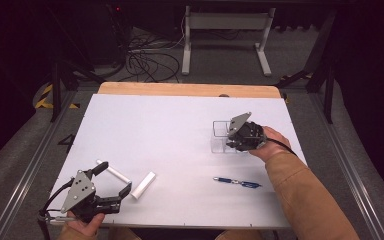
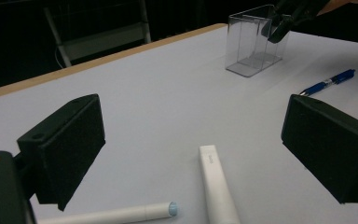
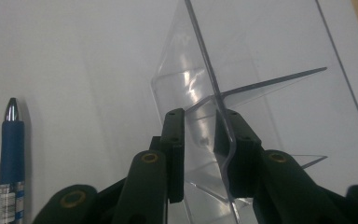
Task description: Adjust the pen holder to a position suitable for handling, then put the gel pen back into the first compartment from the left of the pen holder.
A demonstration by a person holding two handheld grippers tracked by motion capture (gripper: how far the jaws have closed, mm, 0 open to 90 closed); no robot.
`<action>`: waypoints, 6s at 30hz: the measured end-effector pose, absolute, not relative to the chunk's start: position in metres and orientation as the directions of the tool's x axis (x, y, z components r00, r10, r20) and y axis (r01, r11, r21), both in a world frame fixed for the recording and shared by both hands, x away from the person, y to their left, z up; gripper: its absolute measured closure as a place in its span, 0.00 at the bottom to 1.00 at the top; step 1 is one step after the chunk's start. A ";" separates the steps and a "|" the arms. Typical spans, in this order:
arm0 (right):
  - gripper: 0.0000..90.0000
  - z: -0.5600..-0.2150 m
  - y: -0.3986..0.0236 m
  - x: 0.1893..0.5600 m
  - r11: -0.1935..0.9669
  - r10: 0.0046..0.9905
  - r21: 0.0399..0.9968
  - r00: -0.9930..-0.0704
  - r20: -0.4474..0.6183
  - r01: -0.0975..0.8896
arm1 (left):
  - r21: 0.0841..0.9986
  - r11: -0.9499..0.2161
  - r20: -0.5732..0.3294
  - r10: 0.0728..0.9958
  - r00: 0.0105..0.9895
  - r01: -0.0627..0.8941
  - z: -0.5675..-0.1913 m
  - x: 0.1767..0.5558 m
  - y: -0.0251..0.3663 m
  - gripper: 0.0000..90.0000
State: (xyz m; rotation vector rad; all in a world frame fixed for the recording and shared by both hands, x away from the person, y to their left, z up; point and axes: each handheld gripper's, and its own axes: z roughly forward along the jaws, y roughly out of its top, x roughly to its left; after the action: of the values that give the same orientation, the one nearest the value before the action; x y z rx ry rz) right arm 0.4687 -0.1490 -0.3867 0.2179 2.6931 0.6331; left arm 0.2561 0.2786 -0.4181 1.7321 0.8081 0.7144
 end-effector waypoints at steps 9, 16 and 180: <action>0.85 -0.384 -0.145 0.467 0.902 0.191 0.431 -0.926 -0.327 0.034 | 0.958 -0.227 0.079 0.801 0.593 0.178 -0.418 0.256 0.279 0.08; 0.96 -0.380 -0.142 0.463 0.908 0.162 0.419 -0.930 -0.329 0.010 | 0.958 -0.226 0.078 0.802 0.593 0.179 -0.418 0.256 0.279 0.08; 0.15 -0.390 -0.157 0.389 0.780 0.365 0.586 -0.920 -0.141 0.219 | 0.956 -0.228 0.071 0.792 0.606 0.187 -0.420 0.260 0.276 0.08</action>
State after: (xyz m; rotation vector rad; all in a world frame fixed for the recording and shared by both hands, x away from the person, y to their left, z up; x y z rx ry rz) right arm 0.3893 -0.1567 -0.3904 0.4551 2.7264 0.8531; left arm 0.2599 0.2757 -0.4202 1.7439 0.8050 0.6941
